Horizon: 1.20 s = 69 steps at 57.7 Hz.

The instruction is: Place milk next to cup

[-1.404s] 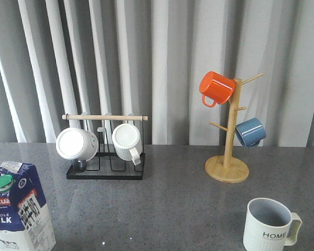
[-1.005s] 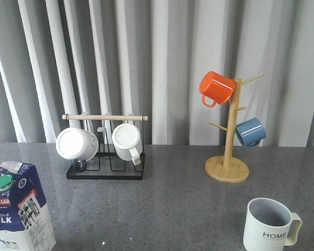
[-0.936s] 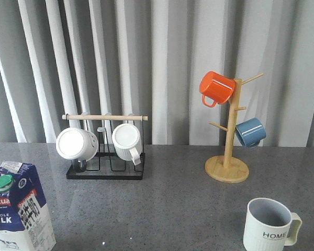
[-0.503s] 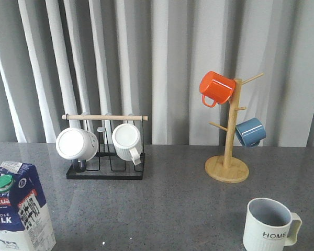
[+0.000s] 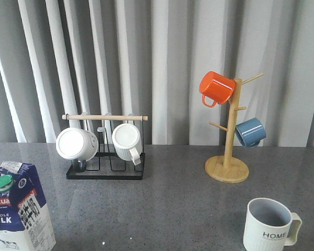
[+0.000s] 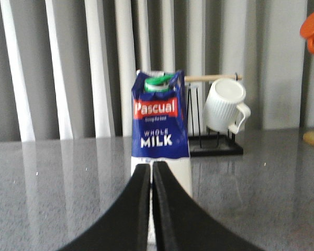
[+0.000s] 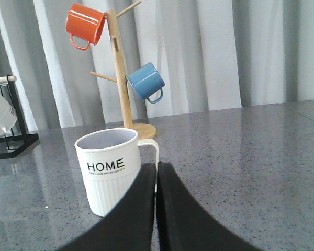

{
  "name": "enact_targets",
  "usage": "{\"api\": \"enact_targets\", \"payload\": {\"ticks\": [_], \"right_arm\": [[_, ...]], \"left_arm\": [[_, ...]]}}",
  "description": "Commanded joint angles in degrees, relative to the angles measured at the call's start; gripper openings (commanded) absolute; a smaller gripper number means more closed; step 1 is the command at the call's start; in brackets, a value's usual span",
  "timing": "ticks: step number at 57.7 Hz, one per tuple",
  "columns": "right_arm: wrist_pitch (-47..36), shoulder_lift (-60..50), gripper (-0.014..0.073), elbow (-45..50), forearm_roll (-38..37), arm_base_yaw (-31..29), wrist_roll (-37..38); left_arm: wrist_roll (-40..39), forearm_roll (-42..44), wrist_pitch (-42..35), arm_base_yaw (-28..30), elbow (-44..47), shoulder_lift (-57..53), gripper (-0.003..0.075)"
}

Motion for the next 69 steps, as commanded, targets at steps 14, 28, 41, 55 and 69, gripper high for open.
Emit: {"api": "enact_targets", "payload": {"ticks": [14, 28, 41, 55, 69], "right_arm": [[-7.2, -0.7, -0.0004, 0.4, 0.1, -0.2, 0.0], [-6.1, 2.0, 0.0104, -6.6, -1.6, -0.2, -0.7], [-3.0, 8.1, 0.0391, -16.9, -3.1, -0.2, -0.6], [-10.2, 9.9, 0.0545, -19.9, -2.0, -0.2, 0.9], [0.0, 16.4, 0.051, -28.8, -3.8, -0.2, -3.0]], "left_arm": [[-7.7, -0.2, -13.7, -0.2, -1.3, -0.6, -0.0004], [-15.0, -0.2, -18.4, -0.2, -2.2, -0.6, 0.0049], [-19.8, -0.2, -16.6, -0.2, -6.4, -0.6, 0.0159], [-22.6, -0.6, -20.6, -0.2, -7.5, -0.6, 0.0249], [-24.3, -0.6, -18.2, -0.2, -7.7, -0.5, 0.0249]]}}
